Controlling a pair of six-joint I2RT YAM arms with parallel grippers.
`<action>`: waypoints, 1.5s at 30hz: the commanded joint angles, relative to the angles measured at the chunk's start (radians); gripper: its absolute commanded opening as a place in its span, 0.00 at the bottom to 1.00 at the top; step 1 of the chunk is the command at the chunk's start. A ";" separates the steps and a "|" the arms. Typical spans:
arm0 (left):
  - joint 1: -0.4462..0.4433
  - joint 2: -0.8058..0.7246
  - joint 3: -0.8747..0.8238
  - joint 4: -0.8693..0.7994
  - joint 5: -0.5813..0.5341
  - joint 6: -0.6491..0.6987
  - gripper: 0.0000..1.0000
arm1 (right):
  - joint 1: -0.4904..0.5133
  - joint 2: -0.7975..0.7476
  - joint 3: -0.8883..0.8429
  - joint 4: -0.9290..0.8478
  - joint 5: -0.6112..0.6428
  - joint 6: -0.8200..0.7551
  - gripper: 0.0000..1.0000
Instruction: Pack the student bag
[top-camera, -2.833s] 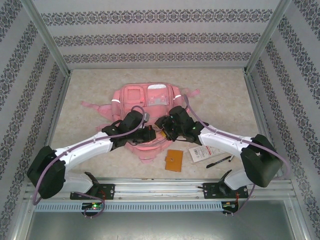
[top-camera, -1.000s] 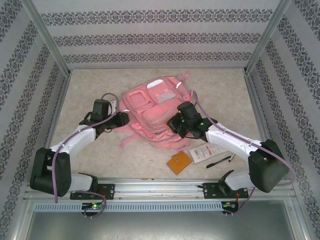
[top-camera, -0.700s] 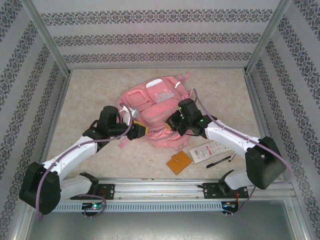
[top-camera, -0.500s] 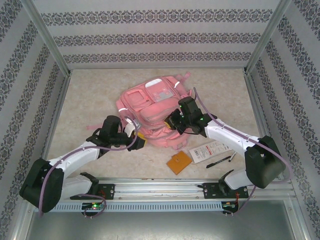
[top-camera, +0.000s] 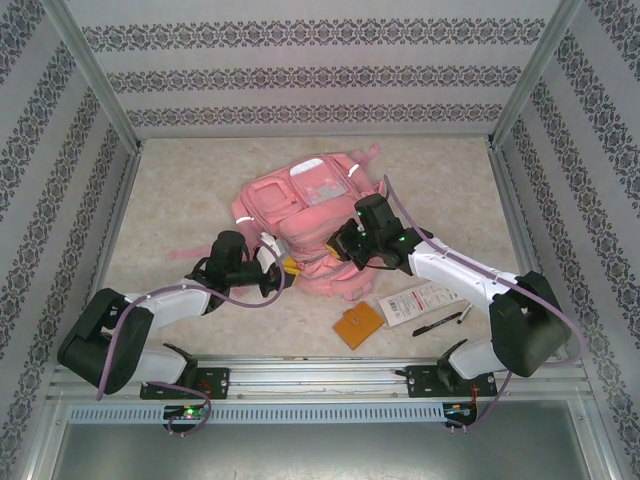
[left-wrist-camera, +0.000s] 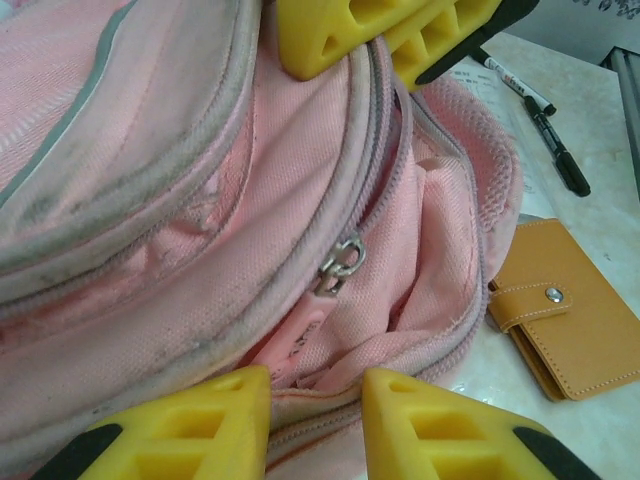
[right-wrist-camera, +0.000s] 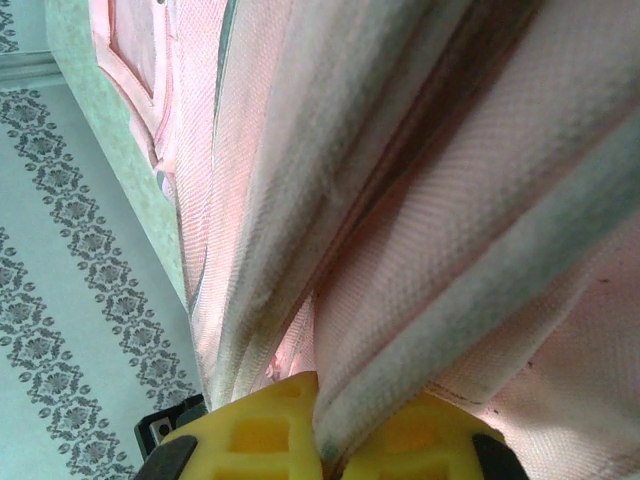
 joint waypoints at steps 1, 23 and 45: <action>0.015 0.024 0.045 0.092 0.077 0.029 0.29 | 0.035 -0.014 0.061 0.053 -0.099 -0.053 0.00; 0.123 0.043 0.018 0.200 0.153 -0.185 0.35 | 0.051 -0.015 0.063 0.058 -0.123 -0.065 0.00; 0.084 0.011 0.046 0.183 0.076 0.145 0.26 | 0.115 0.046 0.118 0.092 -0.330 -0.163 0.00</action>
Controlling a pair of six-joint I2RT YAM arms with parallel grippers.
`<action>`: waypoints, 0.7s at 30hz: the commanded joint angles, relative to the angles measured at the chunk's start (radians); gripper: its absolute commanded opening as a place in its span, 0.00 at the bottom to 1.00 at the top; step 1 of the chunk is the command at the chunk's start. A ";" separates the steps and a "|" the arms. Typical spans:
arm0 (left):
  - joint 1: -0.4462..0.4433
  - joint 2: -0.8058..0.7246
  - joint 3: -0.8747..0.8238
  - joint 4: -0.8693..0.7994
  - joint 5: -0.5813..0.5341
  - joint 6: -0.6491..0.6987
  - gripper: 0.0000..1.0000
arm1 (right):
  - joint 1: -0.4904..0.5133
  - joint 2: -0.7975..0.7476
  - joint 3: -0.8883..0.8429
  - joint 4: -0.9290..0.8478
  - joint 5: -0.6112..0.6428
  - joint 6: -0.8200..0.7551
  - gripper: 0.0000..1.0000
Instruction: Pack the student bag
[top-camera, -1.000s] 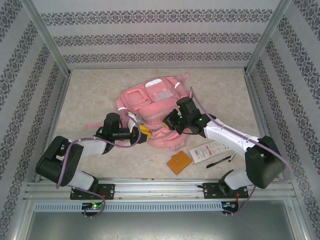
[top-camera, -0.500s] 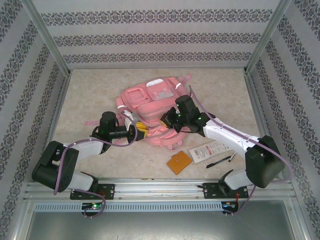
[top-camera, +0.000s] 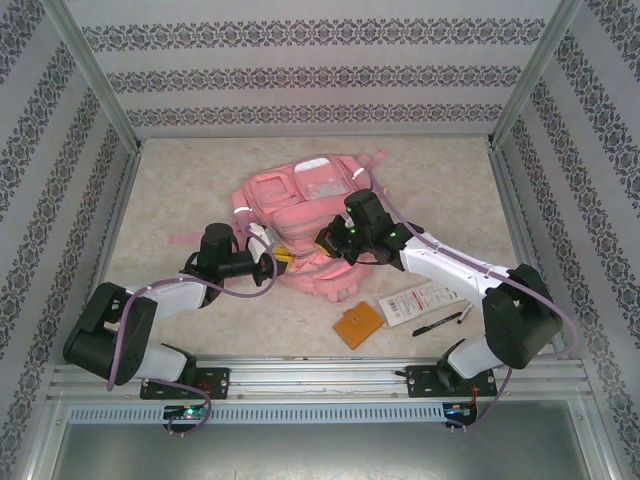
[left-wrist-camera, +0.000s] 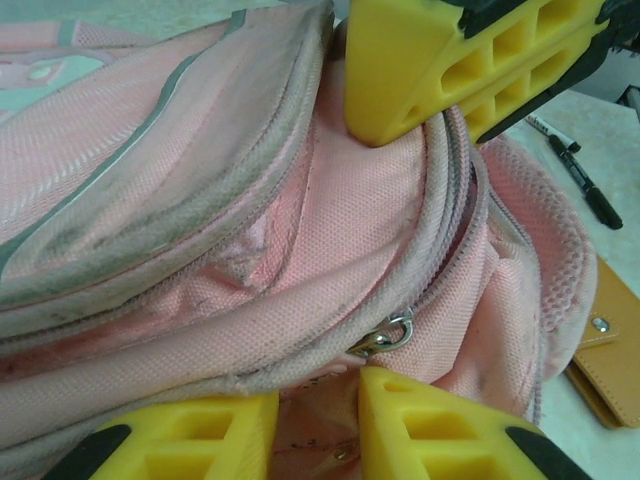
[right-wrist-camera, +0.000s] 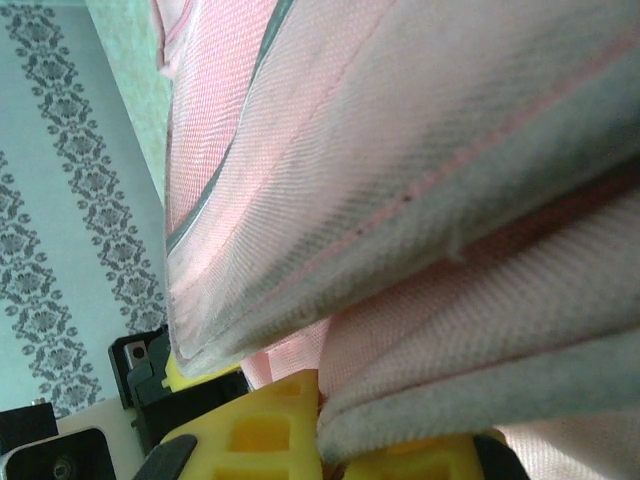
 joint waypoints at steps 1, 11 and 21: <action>-0.025 -0.023 0.033 0.089 0.020 0.118 0.26 | 0.072 -0.005 0.048 0.075 -0.293 -0.065 0.00; -0.045 -0.021 0.022 0.044 0.122 0.275 0.39 | 0.079 0.023 0.067 0.094 -0.340 -0.087 0.00; -0.052 -0.070 0.002 -0.053 0.155 0.369 0.13 | 0.044 0.031 0.041 0.102 -0.334 -0.073 0.00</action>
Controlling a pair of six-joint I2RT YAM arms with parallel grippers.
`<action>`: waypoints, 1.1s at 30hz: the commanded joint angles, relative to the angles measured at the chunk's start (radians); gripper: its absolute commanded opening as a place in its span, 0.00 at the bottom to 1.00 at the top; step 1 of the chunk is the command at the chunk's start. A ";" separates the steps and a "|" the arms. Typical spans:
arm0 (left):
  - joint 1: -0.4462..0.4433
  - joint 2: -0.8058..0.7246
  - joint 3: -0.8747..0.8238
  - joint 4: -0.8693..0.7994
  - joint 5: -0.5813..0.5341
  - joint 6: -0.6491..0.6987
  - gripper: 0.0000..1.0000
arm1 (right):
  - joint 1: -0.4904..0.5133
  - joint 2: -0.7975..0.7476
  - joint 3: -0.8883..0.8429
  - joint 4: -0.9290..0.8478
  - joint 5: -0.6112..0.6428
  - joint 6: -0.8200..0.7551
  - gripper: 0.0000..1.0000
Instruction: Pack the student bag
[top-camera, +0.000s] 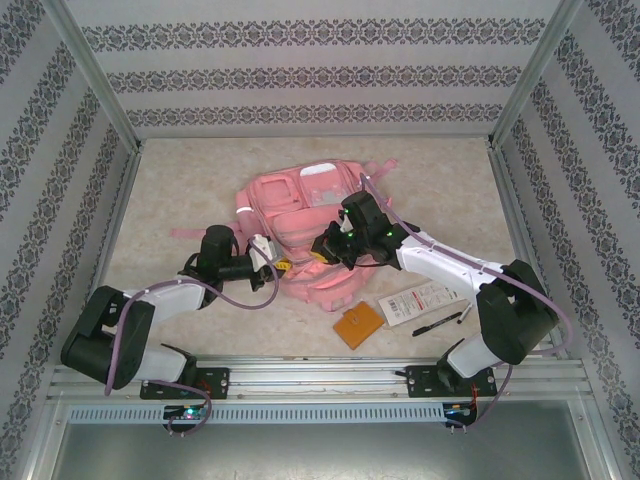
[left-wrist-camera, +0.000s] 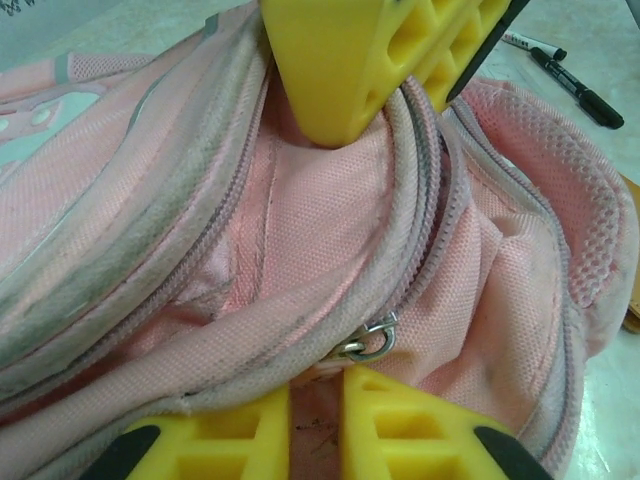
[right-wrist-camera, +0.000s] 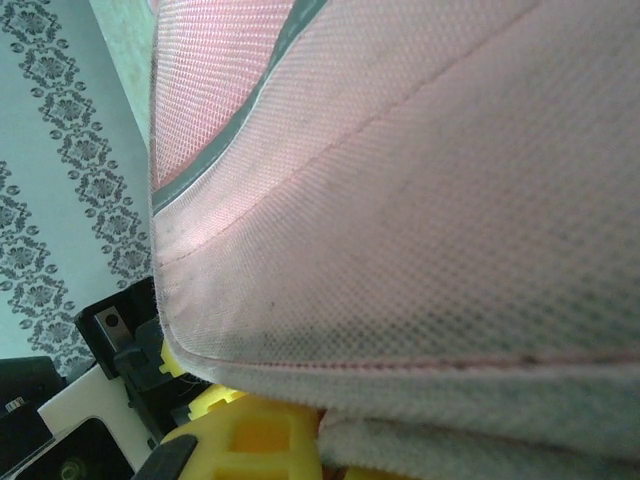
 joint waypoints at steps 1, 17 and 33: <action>-0.049 -0.047 0.012 0.029 0.129 0.099 0.11 | 0.036 -0.002 0.038 0.122 -0.210 -0.017 0.00; -0.052 -0.084 -0.018 0.070 0.024 0.059 0.37 | -0.061 -0.022 0.049 0.128 -0.300 -0.036 0.00; -0.058 0.008 -0.052 0.347 0.087 -0.123 0.12 | -0.013 -0.001 0.052 0.126 -0.304 -0.054 0.00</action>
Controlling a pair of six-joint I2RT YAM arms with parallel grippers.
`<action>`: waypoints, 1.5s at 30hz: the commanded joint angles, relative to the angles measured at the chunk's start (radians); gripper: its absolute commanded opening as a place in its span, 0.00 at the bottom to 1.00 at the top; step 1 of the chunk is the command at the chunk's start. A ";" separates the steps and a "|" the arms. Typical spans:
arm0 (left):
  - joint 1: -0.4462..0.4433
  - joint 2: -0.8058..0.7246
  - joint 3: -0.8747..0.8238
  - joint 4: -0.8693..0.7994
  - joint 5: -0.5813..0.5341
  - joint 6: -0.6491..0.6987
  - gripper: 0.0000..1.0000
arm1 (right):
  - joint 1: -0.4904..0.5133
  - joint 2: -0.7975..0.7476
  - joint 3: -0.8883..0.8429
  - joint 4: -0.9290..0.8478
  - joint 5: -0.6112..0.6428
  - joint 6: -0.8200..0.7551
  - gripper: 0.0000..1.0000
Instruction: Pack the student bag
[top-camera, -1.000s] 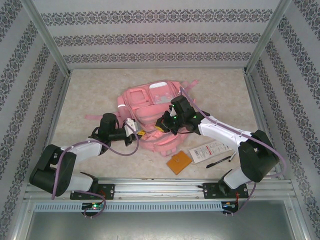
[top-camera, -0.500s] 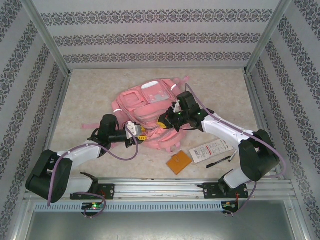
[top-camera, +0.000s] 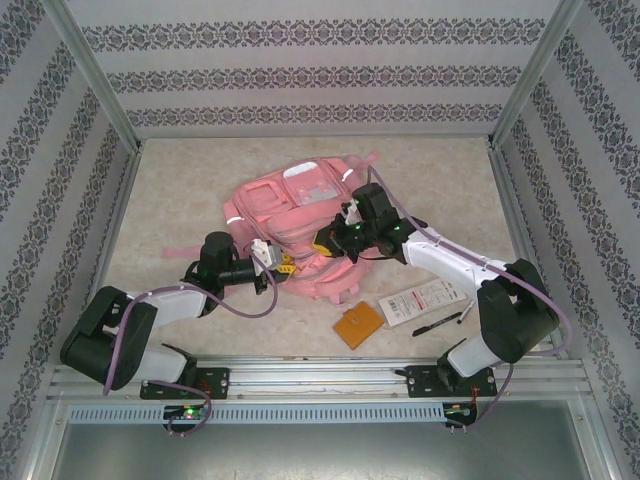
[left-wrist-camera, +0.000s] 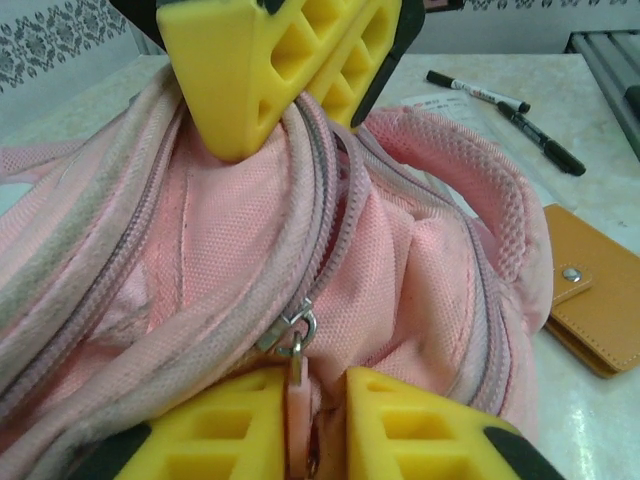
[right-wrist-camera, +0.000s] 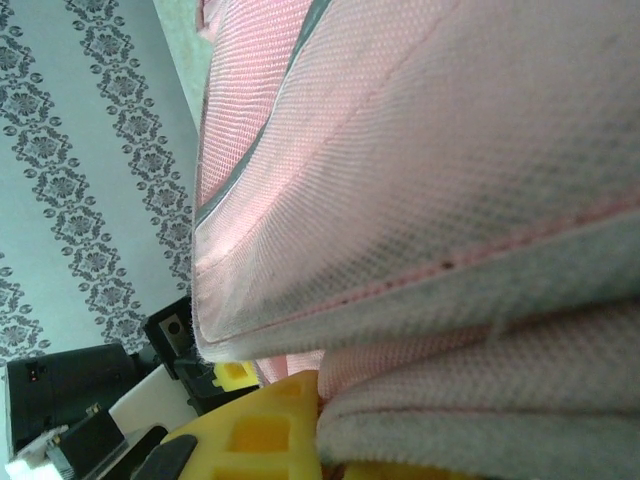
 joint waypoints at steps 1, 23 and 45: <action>-0.025 -0.007 0.009 0.120 0.054 -0.014 0.08 | 0.060 -0.002 0.050 0.078 -0.165 -0.027 0.00; 0.111 -0.048 -0.040 0.079 -0.435 -0.471 0.00 | -0.171 -0.083 0.063 -0.246 -0.100 -0.313 0.00; 0.146 0.061 0.115 -0.150 -0.637 -0.587 0.00 | -0.226 -0.064 0.193 -0.407 -0.167 -0.506 0.00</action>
